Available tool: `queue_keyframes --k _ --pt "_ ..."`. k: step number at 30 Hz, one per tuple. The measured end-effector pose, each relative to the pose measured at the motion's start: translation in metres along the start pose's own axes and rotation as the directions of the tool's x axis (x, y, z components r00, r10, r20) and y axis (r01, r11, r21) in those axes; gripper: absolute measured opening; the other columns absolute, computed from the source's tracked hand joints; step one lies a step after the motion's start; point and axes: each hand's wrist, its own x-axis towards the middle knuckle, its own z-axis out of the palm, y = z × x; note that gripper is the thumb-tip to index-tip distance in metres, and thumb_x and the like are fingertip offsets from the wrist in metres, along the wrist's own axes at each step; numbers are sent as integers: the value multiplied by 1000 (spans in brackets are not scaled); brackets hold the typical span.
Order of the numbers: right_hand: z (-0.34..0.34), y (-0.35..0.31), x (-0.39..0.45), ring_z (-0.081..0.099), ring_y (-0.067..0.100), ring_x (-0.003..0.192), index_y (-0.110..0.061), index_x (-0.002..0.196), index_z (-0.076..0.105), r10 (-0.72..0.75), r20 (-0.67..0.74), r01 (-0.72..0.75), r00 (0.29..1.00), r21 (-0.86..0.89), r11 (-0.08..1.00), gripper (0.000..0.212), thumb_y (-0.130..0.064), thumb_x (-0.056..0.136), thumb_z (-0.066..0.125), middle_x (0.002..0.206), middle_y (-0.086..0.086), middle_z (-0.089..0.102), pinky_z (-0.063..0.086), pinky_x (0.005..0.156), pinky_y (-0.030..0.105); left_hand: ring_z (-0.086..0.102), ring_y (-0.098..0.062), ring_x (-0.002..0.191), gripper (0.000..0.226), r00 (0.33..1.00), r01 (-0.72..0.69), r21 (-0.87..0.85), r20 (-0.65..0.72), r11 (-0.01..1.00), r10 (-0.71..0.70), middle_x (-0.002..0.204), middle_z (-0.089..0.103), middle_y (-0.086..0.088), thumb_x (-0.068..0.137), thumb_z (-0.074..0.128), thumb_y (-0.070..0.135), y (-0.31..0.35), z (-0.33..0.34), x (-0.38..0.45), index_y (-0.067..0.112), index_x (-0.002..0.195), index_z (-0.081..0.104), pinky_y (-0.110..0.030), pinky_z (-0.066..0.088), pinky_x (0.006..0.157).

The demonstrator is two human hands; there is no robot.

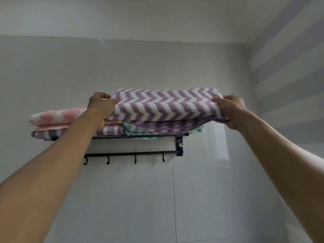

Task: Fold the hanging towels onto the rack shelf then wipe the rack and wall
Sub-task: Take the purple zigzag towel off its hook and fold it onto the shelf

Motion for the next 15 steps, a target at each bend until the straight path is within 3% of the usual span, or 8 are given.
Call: queue_keyframes --k 3,10,13,15 --pt "11 5 36 68 24 79 -8 111 63 -12 24 12 1000 -2 1000 26 -22 92 73 102 10 66 56 43 28 65 -27 103 25 1000 -1 5 -11 1000 1 117 65 -9 91 71 25 -3 16 23 19 114 63 -43 57 94" --pt "39 13 135 70 22 68 -9 107 72 22 52 -23 998 24 999 24 -14 83 77 98 8 74 55 45 26 71 -29 88 21 1000 23 3 3 1000 -23 102 69 -15 90 72 12 8 61 86 7 110 68 -50 60 85" --pt "55 21 171 72 23 63 -7 106 74 74 66 -76 995 32 997 24 -7 82 74 98 11 76 55 45 27 71 -30 78 21 999 49 65 15 997 -50 101 71 -18 90 68 3 7 81 110 -3 110 67 -49 63 65" --pt "61 30 185 70 23 53 -6 104 75 120 75 -122 990 25 992 20 -6 85 69 93 12 76 55 44 28 67 -27 79 30 999 35 163 33 986 -41 104 68 -13 93 64 4 3 90 122 -6 121 63 -33 58 43"
